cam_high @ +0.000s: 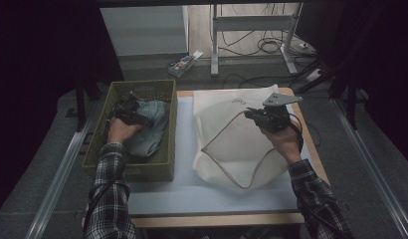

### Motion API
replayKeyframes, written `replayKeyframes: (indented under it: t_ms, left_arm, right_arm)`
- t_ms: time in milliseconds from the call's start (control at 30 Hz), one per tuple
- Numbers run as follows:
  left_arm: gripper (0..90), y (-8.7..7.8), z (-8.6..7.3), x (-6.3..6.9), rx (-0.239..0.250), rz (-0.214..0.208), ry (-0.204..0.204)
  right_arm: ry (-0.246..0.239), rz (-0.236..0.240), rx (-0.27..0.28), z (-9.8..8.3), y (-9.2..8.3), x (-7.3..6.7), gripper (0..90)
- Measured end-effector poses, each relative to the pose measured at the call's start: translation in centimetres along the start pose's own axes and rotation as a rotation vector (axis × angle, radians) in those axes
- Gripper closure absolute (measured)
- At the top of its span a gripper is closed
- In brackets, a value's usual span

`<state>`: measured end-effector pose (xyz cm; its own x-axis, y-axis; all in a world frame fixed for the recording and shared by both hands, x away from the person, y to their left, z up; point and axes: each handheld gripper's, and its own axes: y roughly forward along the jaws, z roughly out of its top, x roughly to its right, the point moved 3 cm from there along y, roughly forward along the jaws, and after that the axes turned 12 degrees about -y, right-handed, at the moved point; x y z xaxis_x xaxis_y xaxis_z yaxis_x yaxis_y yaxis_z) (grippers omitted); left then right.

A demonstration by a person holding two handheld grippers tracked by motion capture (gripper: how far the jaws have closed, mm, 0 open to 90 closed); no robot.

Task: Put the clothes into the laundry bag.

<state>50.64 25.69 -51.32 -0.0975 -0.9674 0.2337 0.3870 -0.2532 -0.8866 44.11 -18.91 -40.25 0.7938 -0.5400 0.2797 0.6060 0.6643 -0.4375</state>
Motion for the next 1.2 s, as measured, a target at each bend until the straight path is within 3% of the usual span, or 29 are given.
replayKeyframes:
  t_ms: [100, 167, 367, 533, 700, 767, 800, 900, 1033, 1200]
  left_arm:
    - [0.0, 0.7, 0.1, 1.1, -0.032, -0.044, 0.015]
    - [0.0, 1.1, 0.1, 1.9, -0.049, -0.048, 0.030]
    - [0.0, 1.8, 0.1, 1.9, -0.071, 0.044, 0.065]
    - [0.0, 2.0, -0.1, 0.4, -0.078, 0.058, 0.026]
    - [0.0, 1.8, -0.2, -0.8, -0.073, 0.140, 0.011]
    - [0.0, 1.8, -0.3, -1.3, -0.075, 0.128, -0.022]
    - [0.0, 1.9, -0.4, -1.2, -0.087, 0.097, -0.038]
    - [0.0, 2.4, -0.6, -0.4, -0.132, 0.042, -0.023]
    - [0.0, 2.6, -0.7, 0.6, -0.168, 0.037, 0.015]
    - [0.0, 3.0, -0.7, 0.5, -0.174, 0.065, 0.011]
  right_arm:
    - [0.002, 0.002, -0.001, 0.0, 0.1, 0.0, 82.6]
    - [0.001, 0.003, -0.002, 0.0, 0.1, 0.0, 82.6]
    - [0.000, 0.003, -0.001, -0.1, 0.0, 0.0, 82.4]
    - [0.001, 0.002, -0.002, -0.1, -0.1, 0.1, 82.4]
    - [0.005, 0.000, -0.001, -0.2, -0.2, 0.2, 82.3]
    - [0.005, 0.001, -0.002, -0.2, -0.2, 0.2, 82.3]
    - [0.006, 0.001, -0.003, -0.2, -0.2, 0.2, 82.3]
    - [0.005, 0.000, -0.002, -0.2, -0.2, 0.2, 82.2]
    - [0.009, 0.002, -0.002, -0.2, -0.1, 0.2, 82.1]
    - [0.011, 0.005, -0.002, -0.1, 0.0, 0.0, 81.9]
